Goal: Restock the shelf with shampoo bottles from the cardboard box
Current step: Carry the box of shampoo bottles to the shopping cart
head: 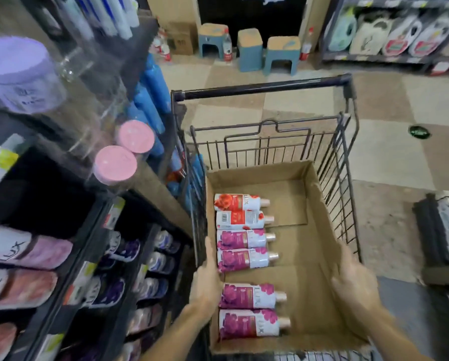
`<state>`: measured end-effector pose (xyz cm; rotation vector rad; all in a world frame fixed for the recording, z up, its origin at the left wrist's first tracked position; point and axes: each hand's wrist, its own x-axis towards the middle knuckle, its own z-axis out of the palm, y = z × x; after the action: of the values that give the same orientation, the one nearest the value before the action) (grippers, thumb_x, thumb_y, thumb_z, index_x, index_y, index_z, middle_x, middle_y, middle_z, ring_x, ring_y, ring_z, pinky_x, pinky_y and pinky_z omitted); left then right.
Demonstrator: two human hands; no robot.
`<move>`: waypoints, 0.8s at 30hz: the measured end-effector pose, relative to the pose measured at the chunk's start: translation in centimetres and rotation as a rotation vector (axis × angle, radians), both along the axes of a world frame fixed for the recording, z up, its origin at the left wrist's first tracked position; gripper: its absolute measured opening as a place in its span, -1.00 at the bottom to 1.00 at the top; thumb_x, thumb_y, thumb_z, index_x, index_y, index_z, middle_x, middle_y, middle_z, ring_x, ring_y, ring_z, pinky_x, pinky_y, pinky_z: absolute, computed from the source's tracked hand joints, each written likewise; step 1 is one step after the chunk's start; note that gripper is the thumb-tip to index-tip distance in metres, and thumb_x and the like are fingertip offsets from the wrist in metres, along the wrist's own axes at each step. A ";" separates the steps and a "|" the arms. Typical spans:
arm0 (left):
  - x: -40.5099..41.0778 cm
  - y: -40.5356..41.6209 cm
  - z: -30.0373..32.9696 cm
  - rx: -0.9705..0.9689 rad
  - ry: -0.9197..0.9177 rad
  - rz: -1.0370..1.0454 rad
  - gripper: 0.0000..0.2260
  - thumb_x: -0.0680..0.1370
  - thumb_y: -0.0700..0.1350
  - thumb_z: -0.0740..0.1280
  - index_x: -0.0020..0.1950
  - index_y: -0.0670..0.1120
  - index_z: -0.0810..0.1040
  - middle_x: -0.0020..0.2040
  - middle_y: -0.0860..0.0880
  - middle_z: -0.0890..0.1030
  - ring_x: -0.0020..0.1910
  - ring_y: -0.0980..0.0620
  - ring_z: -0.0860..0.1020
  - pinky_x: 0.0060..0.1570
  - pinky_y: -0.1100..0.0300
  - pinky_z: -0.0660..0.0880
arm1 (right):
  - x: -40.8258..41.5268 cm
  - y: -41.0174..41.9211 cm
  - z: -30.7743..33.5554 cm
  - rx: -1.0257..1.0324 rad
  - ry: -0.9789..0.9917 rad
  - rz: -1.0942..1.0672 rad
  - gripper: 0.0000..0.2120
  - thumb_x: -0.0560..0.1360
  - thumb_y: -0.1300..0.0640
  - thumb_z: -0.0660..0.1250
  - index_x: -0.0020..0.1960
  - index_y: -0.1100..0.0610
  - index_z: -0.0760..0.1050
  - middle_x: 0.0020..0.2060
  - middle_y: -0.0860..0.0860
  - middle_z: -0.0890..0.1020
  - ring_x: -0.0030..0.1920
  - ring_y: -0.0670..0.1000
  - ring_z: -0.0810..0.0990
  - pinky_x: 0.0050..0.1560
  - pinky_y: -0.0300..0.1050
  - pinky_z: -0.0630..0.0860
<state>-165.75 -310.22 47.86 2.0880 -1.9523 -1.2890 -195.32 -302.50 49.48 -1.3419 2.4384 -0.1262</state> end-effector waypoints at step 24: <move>-4.1 1.5 -15.0 0.356 -0.322 0.243 -0.80 0.61 -0.11 -0.03 0.22 -0.06 0.20 0.15 -0.14 0.58 -0.08 -0.03 0.46 0.00 0.08 0.45 | -0.5 0.9 -17.0 0.297 -0.319 -0.162 -0.30 0.45 0.27 0.21 0.54 0.00 0.10 0.38 0.04 0.45 0.30 0.14 0.49 0.22 0.06 0.40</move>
<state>-169.87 -308.76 32.86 2.7536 -1.5785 -1.4062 -195.80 -301.65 32.48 -0.9197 2.1889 -0.0142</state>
